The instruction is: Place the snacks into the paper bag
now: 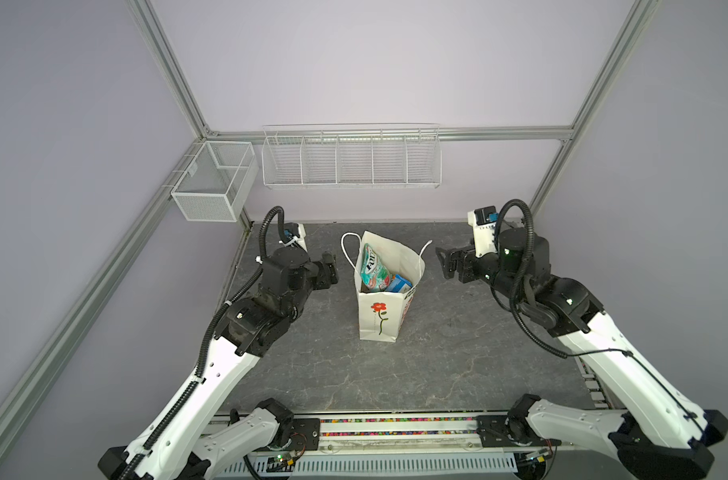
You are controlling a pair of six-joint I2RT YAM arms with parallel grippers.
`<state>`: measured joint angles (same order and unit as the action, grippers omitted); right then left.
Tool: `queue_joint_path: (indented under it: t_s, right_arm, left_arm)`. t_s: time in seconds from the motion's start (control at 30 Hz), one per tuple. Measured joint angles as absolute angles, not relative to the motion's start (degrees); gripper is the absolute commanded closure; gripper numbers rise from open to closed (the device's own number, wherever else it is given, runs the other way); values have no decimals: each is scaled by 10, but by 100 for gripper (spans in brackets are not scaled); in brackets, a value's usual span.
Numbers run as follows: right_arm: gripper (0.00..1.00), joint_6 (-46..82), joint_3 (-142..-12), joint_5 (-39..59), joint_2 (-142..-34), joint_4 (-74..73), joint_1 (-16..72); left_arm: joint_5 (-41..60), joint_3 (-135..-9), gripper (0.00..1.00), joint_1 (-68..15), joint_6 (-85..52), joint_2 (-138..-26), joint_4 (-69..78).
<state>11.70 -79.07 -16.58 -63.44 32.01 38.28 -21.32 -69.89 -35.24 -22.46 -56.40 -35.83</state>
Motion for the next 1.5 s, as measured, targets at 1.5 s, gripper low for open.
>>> queue_joint_path:
  t_s: [1.5]
  right_arm:
    - [6,64,-377,-320,-374,213,311]
  left_arm:
    - [-472,-404,17,-317,-132,-453,-248]
